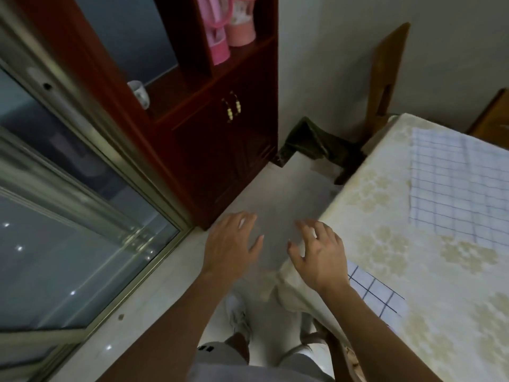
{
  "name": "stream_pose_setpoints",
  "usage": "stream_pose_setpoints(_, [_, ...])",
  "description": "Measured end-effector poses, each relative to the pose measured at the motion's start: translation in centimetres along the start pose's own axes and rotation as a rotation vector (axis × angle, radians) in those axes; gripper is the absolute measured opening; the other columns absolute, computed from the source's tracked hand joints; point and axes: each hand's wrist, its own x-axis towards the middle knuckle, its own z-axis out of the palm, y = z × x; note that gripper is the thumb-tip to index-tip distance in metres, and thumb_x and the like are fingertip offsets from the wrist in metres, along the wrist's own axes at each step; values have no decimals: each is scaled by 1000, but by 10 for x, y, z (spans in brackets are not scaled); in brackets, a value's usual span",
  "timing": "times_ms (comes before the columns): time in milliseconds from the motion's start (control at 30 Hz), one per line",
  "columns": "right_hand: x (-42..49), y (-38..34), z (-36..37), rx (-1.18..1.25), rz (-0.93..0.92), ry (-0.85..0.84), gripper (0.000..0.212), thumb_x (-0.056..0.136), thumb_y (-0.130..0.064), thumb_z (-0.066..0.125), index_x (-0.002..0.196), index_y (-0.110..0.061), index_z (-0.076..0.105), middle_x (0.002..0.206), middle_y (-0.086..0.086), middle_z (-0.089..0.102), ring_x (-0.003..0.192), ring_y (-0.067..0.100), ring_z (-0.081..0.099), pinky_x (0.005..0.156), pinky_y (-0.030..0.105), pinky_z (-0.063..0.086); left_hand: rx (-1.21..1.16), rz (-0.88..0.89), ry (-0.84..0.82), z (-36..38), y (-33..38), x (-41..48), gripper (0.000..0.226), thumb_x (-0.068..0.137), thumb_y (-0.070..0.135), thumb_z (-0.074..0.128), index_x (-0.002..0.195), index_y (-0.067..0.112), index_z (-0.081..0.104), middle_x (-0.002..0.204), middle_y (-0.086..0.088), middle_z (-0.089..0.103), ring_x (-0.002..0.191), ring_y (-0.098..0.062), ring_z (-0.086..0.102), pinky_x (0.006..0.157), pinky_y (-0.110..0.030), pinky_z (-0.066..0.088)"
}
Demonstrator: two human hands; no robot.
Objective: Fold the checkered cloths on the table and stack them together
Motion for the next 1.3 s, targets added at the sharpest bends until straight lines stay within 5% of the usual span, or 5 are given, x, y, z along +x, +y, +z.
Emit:
stream_pose_setpoints(267, [53, -33, 37, -79, -57, -76, 58, 90, -54, 40, 132, -20, 59, 127, 6, 60, 113, 29, 57, 97, 45, 47, -85, -65, 42, 13, -58, 33, 50, 89, 47, 48, 129, 19, 59, 126, -1, 62, 111, -22, 57, 81, -41, 52])
stream_pose_setpoints(733, [183, -130, 122, -131, 154, -103, 51, 93, -51, 51, 134, -23, 58, 135, 3, 59, 122, 25, 56, 102, 43, 44, -151, -9, -37, 30, -208, 167, 49, 84, 41, 62, 128, 20, 58, 125, -1, 63, 110, -23, 59, 82, -39, 50])
stream_pose_setpoints(1300, [283, -86, 125, -140, 344, -40, 53, 95, -54, 46, 137, -23, 54, 135, 3, 58, 124, 25, 54, 103, 45, 45, -147, 243, -111, 50, -197, 323, 51, 85, 43, 59, 131, 21, 57, 127, 0, 61, 111, -23, 57, 83, -40, 49])
